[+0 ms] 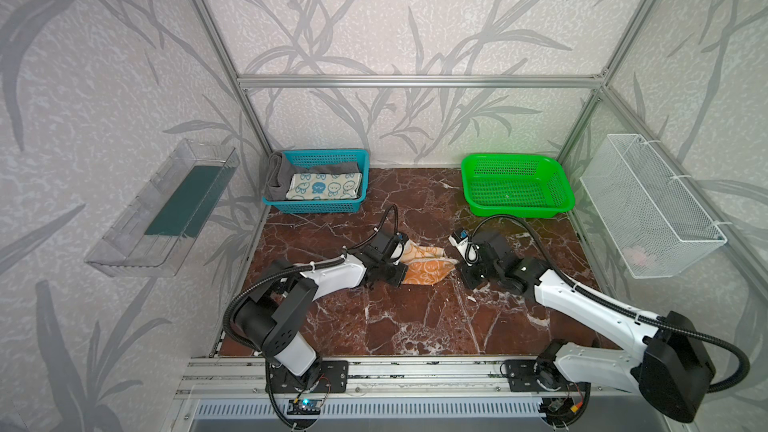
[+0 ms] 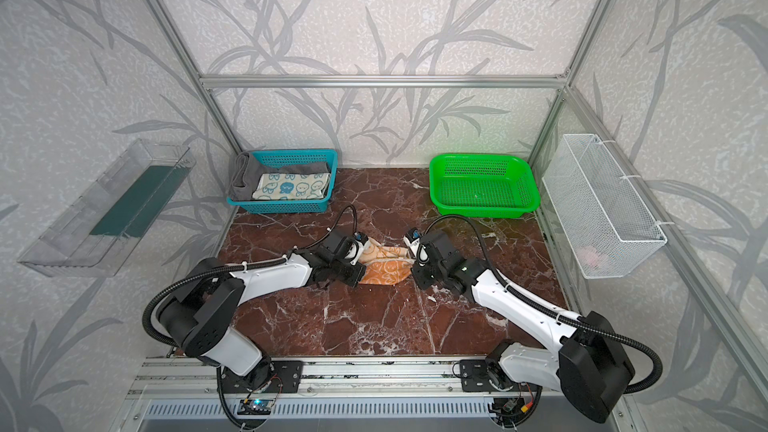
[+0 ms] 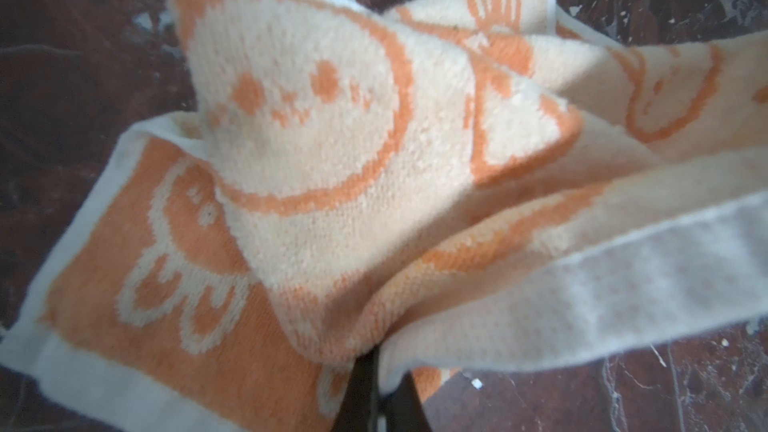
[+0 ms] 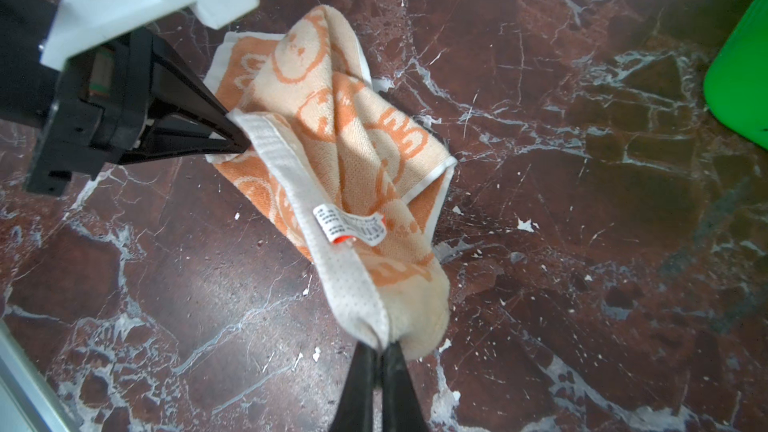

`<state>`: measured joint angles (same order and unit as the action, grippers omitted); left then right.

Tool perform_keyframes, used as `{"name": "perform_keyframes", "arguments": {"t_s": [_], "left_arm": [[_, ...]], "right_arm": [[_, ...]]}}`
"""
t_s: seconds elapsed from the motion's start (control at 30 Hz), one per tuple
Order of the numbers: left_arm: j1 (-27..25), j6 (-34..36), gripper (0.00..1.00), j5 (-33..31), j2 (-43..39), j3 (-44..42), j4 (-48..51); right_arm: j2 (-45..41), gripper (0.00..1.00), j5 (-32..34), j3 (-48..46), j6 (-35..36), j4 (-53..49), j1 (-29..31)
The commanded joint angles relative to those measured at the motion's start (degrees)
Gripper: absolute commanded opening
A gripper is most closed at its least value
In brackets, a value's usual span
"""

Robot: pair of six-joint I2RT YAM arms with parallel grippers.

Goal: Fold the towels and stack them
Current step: 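Lift the towel by its hem with both grippers, spreading it apart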

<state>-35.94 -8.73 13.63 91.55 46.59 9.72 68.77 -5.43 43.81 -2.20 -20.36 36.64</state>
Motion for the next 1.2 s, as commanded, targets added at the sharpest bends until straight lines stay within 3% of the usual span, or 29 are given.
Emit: {"name": "perform_keyframes", "arguments": {"t_s": [0.0, 0.3, 0.63, 0.8, 0.97, 1.17], "left_arm": [[0.3, 5.2, 0.00, 0.9, -4.2, 5.4, 7.3], [1.2, 19.1, 0.00, -5.7, -15.2, 21.9, 17.1], [0.6, 30.5, 0.00, -7.3, -24.9, 41.1, 27.8], [-0.6, 35.4, 0.00, -1.8, -33.6, 42.3, 28.6], [-1.1, 34.8, 0.00, 5.5, -39.2, 45.2, 30.3], [-1.1, 34.9, 0.00, 6.5, -41.3, 47.1, 32.2]], "right_arm": [[-1.1, 0.00, -6.6, 5.4, 5.3, -4.1, -2.7], [-0.4, 0.00, -10.6, 22.7, 17.1, -11.8, -10.3], [-6.9, 0.00, -18.2, 39.8, 24.7, -23.3, -11.6], [-14.0, 0.00, -23.7, 42.7, 25.1, -27.3, -11.6], [-19.2, 0.00, -27.3, 46.6, 24.6, -31.2, -11.6], [-21.5, 0.00, -27.7, 48.4, 21.7, -30.6, -11.6]]}}
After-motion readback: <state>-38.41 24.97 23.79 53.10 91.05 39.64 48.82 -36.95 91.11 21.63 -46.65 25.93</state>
